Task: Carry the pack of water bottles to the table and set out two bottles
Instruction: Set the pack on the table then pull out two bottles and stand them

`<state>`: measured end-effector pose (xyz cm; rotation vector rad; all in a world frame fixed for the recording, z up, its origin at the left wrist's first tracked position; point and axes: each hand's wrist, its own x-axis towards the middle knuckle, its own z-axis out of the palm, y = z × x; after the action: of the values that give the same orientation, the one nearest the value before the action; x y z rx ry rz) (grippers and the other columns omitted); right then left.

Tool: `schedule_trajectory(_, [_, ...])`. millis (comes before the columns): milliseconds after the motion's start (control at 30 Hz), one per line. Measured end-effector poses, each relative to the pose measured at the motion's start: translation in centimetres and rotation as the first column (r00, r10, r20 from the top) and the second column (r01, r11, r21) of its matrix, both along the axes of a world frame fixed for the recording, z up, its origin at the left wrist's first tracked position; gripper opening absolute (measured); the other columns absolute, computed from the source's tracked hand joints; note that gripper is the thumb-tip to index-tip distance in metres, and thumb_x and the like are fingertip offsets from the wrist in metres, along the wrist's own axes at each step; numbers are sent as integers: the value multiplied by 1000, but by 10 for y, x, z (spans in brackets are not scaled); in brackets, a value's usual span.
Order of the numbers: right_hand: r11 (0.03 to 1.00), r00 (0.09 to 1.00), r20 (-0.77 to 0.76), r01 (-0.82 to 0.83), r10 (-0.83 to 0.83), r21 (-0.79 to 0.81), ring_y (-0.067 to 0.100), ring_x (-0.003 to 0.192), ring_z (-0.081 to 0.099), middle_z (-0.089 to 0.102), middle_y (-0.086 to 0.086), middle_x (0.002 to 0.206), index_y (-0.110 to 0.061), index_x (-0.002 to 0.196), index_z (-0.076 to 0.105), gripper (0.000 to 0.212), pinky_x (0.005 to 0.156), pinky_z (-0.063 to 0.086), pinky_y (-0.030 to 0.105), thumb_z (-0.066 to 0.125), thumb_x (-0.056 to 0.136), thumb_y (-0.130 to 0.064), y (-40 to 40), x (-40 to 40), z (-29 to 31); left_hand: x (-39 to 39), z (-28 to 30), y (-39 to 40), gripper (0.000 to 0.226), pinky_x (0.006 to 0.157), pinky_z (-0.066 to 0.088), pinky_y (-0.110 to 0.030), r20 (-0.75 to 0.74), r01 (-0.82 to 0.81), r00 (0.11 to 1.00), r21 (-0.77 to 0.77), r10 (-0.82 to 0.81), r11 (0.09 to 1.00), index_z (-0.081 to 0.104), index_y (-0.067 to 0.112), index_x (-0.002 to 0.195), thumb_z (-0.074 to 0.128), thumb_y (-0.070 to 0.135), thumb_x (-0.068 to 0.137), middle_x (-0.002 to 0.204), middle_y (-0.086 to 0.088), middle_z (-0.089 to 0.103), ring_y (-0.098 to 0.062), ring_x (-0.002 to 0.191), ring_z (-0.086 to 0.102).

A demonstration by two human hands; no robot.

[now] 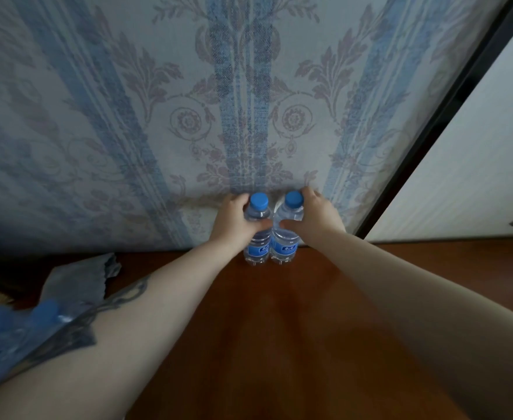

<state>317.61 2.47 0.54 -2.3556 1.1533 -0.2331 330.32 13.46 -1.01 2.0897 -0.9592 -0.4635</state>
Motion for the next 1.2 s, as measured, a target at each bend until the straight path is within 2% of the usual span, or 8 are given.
schedule_trajectory(133, [999,999,-45,-31,30,-32,32,101,60,57,15,121,-8,127,43,60,72,42,32,77,82,-30,2,1,0,3,1,-2,63,97,41,-30,-15,41,999,21,-40,999,59,8,129,85,27,74,130,-11,53,-24,115,55])
schedule_trajectory(267, [998,993,-109,-49,45,-36,35,103,60,50,15,129,-7,130,37,62,72,43,37,71,86,-35,4,2,0,0,5,1,59,93,47,-34,76,20,997,37,-23,999,60,12,125,86,28,74,126,-7,61,-23,112,59])
schedule_trajectory(367, [998,998,-56,-21,24,61,30,109,56,48,12,132,-9,133,38,66,81,47,38,72,84,-36,-1,-1,3,-5,2,4,59,86,45,-28,-20,-80,997,-53,79,995,53,18,117,88,23,70,120,-3,62,-20,110,59])
schedule_trajectory(467, [996,1000,11,16,-17,91,28,107,56,56,13,128,-11,133,40,61,77,42,33,72,85,-32,2,-4,-1,-11,-2,6,61,79,47,-30,-55,-172,984,-64,168,983,52,17,109,90,33,63,112,-2,60,-19,100,59])
schedule_trajectory(667, [993,994,62,89,-94,72,31,94,63,65,15,118,-12,128,39,54,67,45,35,70,88,-28,14,-4,-10,-9,0,5,51,82,47,-29,-39,-127,991,-33,125,991,61,11,111,88,27,71,112,-3,67,-18,100,61])
schedule_trajectory(800, [994,995,19,94,-96,56,32,99,63,62,14,122,-12,129,37,56,68,47,37,69,88,-32,14,-3,-9,-10,5,7,47,89,50,-32,-4,-85,996,-11,85,996,62,9,114,85,20,75,118,-6,68,-21,107,62])
schedule_trajectory(1000, [995,995,-45,91,-89,48,26,90,56,56,13,125,-11,128,37,58,70,45,38,69,87,-34,11,1,-2,-11,15,3,57,92,52,-39,21,-90,996,62,88,994,60,11,122,85,28,73,123,-4,66,-23,110,62])
schedule_trajectory(1200, [995,996,-41,87,-85,56,34,101,60,57,17,124,-9,129,36,58,70,41,35,70,87,-30,12,4,-3,-14,18,-1,57,92,53,-45,44,-85,996,82,82,993,63,12,121,86,30,72,121,-6,69,-24,108,64])
